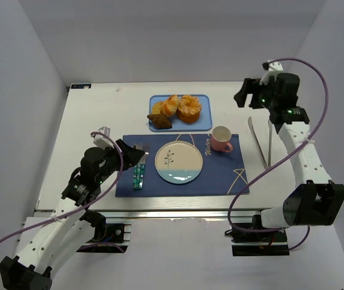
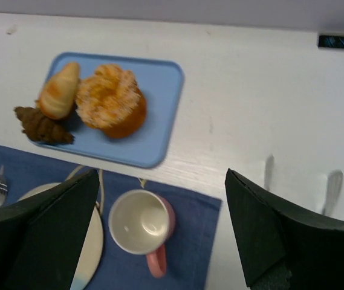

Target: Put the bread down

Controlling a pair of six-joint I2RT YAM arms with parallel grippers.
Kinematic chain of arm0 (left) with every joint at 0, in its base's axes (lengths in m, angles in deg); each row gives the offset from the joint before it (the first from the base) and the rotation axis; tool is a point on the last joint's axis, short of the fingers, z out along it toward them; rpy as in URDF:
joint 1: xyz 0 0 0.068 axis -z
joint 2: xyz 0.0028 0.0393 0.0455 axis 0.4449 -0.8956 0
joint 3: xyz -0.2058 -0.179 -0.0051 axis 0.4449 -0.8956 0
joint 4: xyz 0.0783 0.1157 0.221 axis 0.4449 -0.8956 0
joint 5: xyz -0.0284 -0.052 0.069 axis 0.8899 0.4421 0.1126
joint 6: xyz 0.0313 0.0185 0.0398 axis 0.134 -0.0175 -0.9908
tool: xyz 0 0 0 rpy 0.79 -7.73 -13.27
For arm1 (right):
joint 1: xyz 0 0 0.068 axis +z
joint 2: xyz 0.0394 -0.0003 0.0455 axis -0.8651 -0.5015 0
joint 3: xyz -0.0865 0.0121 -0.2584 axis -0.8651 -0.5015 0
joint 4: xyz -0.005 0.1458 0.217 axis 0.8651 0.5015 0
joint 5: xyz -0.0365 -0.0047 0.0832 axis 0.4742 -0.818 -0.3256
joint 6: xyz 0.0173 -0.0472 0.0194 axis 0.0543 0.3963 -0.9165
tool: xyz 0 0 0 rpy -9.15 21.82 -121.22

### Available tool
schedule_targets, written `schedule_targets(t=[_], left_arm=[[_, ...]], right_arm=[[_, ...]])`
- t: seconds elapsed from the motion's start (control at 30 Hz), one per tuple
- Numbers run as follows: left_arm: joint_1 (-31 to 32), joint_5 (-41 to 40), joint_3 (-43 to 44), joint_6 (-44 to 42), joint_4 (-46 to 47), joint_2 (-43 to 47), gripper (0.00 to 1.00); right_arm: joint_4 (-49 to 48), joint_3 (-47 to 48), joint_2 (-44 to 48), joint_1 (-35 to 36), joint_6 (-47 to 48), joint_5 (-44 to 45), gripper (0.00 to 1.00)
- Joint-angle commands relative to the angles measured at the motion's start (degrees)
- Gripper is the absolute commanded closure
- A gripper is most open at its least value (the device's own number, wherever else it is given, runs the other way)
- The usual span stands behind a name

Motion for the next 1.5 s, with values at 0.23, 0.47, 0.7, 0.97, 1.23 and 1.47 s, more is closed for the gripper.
schedule_targets(t=[0.23,0.47,0.7,0.97,1.23,1.47], left_arm=[[0.1,-1.4,1.2,0.6,0.9,2.8,0.53],[0.1,-2.3,-1.1,1.1,1.1,5.1,0.66],[0.1,-2.8,-3.0,0.6,1.1,5.2,0.42],[0.1,-2.0,-3.6,-0.8,2.7,1.9,0.4],[0.1,-2.7,-2.8,-1.5,3.1,-0.6,0.38],[0.1,-2.2,-2.2,-1.5,4.0,-2.4,0.38]], right_arm=[[0.3,-11.3,4.1,-22.9,14.5,-20.0,1.0],[12.2,-14.7,1.0,-25.8,32.7,-11.6,0.2],[14.3,-20.4,-0.4,-27.1,39.0,-6.1,0.11],[11.6,-23.3,-6.6,-26.8,39.7,-9.1,0.11],[2.8,-22.1,-14.7,-24.3,31.6,-5.5,0.11],[-4.6,-22.6,-18.4,-21.1,29.7,-1.0,0.12]])
